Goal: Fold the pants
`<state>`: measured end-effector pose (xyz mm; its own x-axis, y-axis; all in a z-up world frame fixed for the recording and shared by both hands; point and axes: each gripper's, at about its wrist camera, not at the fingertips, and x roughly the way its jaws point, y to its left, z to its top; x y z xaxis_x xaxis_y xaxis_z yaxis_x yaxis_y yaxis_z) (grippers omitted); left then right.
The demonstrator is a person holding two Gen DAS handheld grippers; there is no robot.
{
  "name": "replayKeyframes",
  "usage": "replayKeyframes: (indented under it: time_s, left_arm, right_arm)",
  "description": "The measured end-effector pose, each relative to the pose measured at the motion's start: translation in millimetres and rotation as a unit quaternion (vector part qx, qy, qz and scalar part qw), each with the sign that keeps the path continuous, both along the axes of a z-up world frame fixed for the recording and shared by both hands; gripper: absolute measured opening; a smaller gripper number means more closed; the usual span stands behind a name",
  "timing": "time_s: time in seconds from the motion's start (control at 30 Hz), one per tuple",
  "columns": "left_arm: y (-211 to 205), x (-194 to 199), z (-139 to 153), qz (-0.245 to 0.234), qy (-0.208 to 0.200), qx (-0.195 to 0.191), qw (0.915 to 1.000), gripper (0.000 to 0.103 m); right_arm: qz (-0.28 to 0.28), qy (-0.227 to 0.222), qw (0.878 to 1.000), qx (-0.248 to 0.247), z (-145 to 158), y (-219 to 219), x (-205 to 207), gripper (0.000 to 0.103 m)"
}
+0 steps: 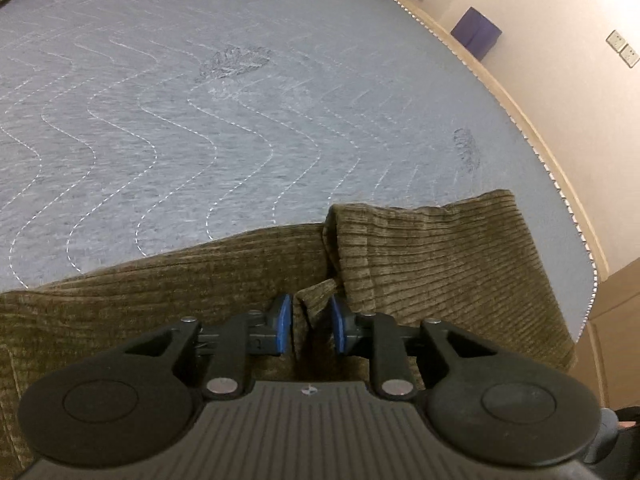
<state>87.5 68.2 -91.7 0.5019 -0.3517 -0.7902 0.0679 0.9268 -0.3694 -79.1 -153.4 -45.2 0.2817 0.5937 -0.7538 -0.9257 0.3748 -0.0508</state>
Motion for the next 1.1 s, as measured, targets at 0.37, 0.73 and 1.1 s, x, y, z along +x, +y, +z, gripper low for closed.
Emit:
replayKeyframes:
  time_s: [0.37, 0.73, 1.1]
  left_arm:
    - [-6, 4, -4, -0.006, -0.002, -0.003, 1.0000, 0.040]
    - [-2, 7, 16, -0.003, -0.038, -0.002, 0.9993, 0.010]
    - [29, 10, 28, 0.105, -0.064, 0.012, 0.9923, 0.017]
  right_arm:
    - [0.002, 0.020, 0.999, 0.051, 28, -27, 3, 0.015]
    - [0.010, 0.033, 0.990, 0.133, 65, -66, 9, 0.015]
    - [0.043, 0.033, 0.997, 0.051, 25, -34, -10, 0.019]
